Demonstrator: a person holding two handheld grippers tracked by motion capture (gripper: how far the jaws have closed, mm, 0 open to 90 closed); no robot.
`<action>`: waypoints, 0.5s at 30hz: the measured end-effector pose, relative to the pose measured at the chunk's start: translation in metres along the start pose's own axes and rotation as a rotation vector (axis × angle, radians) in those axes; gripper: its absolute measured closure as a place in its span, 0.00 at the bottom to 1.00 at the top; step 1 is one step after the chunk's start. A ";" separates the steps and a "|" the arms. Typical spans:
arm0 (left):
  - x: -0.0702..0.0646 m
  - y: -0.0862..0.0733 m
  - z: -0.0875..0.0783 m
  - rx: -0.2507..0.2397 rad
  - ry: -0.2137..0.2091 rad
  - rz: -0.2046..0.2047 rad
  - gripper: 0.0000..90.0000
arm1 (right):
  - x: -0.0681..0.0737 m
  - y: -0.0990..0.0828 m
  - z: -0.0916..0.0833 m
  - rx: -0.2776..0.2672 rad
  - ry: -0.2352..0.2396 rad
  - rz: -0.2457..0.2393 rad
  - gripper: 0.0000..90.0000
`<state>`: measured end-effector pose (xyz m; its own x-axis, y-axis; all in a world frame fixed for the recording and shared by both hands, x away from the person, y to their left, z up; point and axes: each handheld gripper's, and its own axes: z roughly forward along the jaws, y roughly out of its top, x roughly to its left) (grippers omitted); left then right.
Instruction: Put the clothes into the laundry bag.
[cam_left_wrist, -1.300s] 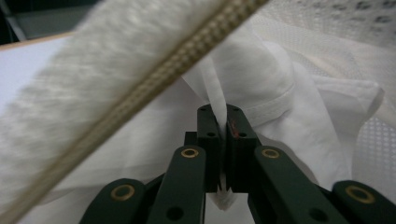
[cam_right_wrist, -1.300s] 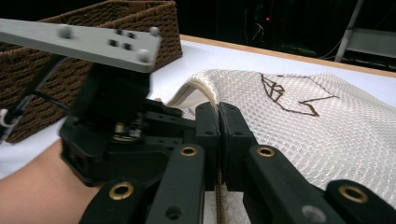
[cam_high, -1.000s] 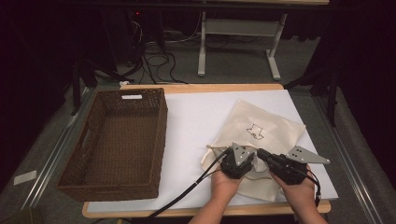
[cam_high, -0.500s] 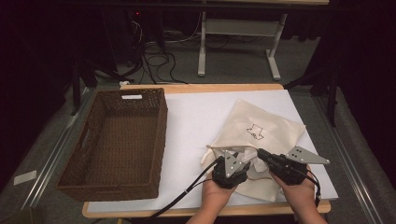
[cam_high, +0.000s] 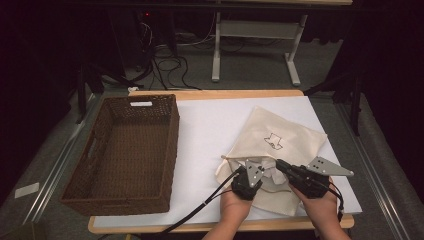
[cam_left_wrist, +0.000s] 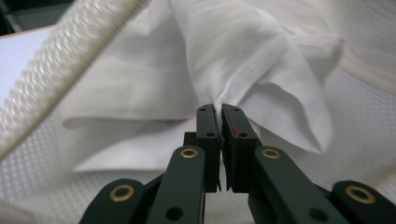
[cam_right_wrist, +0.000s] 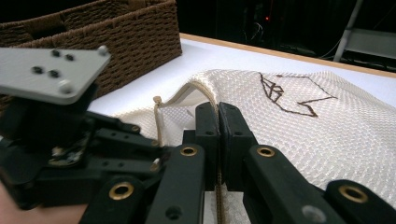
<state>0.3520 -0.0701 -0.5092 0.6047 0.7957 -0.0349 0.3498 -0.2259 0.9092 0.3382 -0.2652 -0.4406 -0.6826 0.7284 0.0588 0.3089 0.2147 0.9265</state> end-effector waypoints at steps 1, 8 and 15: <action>0.001 0.001 0.002 0.004 0.008 -0.005 0.95 | -0.001 0.000 0.000 0.001 -0.002 0.000 0.98; 0.007 0.001 -0.003 -0.021 -0.040 -0.028 0.74 | -0.001 -0.001 0.000 0.004 0.003 -0.002 0.98; 0.011 -0.002 -0.026 -0.045 -0.075 -0.027 0.58 | 0.001 -0.001 0.000 0.009 0.002 0.001 0.98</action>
<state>0.3395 -0.0469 -0.5008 0.6477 0.7566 -0.0895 0.3359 -0.1781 0.9249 0.3375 -0.2646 -0.4414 -0.6836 0.7273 0.0604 0.3153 0.2197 0.9232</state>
